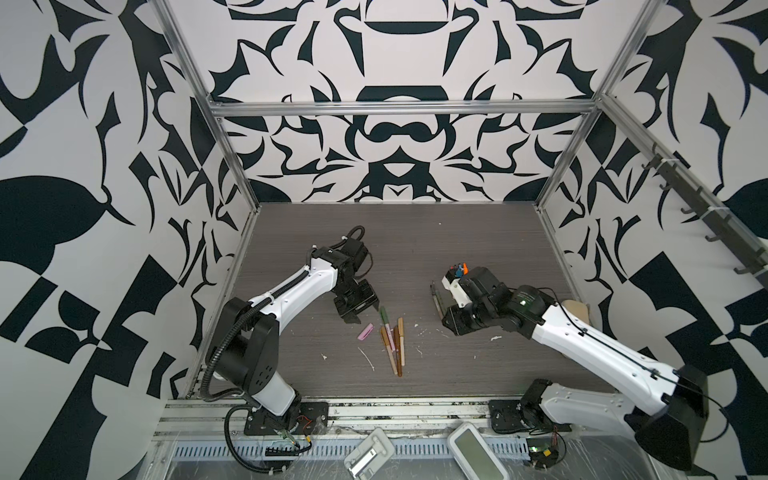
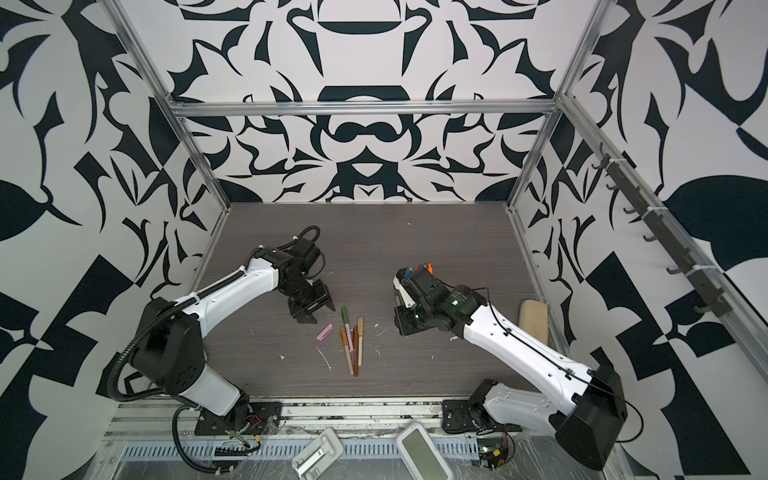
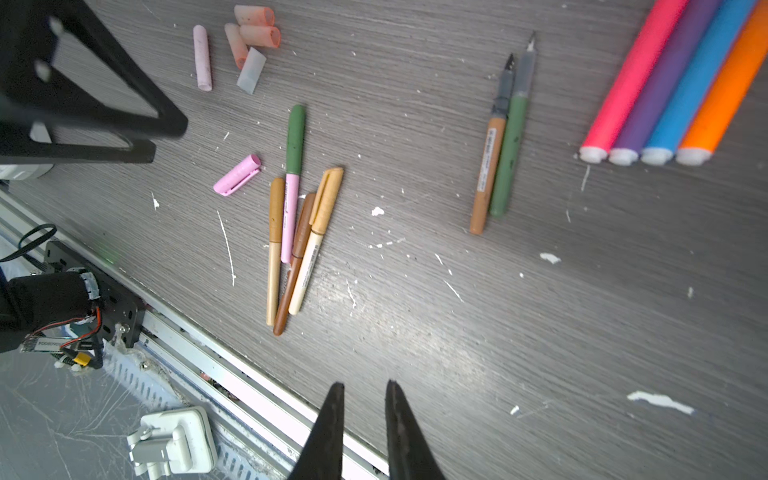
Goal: Open the pen caps
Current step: 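Move the right gripper toward the highlighters while the left gripper moves over the pens, then lower the left gripper and close on the loose pink cap by the pens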
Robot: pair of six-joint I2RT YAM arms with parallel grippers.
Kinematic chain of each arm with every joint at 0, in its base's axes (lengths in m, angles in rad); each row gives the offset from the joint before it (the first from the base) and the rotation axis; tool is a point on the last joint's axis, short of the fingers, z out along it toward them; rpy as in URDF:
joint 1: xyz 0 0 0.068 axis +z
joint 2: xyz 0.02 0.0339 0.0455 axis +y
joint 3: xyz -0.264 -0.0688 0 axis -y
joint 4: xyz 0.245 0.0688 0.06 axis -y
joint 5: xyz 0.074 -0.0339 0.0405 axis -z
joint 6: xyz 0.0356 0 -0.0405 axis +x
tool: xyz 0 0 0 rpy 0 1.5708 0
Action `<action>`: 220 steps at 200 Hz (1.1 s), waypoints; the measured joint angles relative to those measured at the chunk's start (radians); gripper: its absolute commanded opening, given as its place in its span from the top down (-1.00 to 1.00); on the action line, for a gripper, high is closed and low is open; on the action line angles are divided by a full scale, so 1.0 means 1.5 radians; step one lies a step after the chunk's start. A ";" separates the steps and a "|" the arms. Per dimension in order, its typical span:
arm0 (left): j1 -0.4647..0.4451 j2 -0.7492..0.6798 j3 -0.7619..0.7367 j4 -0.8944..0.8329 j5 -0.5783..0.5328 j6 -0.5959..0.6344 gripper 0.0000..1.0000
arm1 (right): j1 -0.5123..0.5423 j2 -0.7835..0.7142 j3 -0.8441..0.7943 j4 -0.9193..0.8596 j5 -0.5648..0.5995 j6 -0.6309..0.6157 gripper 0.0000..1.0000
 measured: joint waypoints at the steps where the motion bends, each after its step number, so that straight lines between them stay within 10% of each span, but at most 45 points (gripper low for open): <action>1: 0.000 -0.002 -0.002 0.003 0.000 -0.006 -0.27 | 0.000 -0.002 -0.001 -0.001 0.000 0.001 0.57; 38: -0.037 -0.102 -0.085 0.051 -0.056 -0.391 -0.17 | -0.002 -0.033 -0.016 -0.007 0.002 0.006 0.57; 71: -0.048 -0.028 -0.026 -0.033 -0.083 -0.554 0.02 | -0.004 -0.032 -0.016 -0.009 0.002 -0.003 0.57; 220: -0.109 0.196 0.066 -0.042 -0.170 -0.649 -0.45 | -0.009 -0.076 -0.014 -0.098 -0.039 -0.084 0.57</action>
